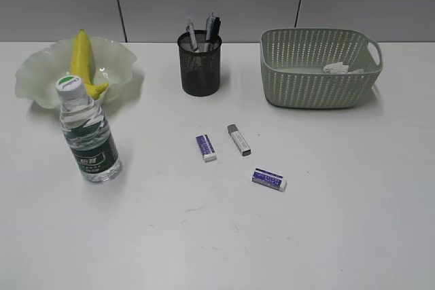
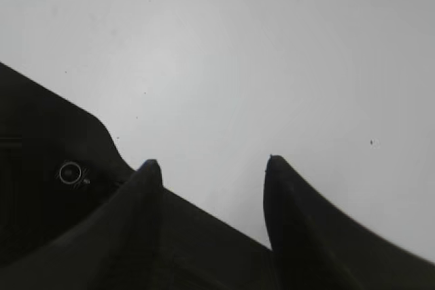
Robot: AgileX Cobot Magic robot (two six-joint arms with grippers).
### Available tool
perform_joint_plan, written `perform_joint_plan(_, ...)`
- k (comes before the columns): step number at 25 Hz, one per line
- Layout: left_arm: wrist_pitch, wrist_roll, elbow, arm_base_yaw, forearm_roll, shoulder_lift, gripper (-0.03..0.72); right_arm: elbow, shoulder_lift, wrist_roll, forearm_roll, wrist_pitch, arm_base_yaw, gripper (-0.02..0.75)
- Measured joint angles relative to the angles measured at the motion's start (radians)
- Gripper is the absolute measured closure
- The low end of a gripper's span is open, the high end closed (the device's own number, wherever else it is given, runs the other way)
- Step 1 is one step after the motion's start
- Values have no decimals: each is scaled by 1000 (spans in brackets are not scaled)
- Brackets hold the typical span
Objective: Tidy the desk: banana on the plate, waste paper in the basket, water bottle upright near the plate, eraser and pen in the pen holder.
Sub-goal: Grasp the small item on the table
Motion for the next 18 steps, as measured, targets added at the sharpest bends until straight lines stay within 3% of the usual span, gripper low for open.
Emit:
perform_joint_plan(8,-14,-1,-7,0,-10,196,398,60,-330,-39,36,3,0,345)
perform_joint_plan(18,-431,-1,-147,-1,-268,760,398,64,-461,-45,58,9,0,345)
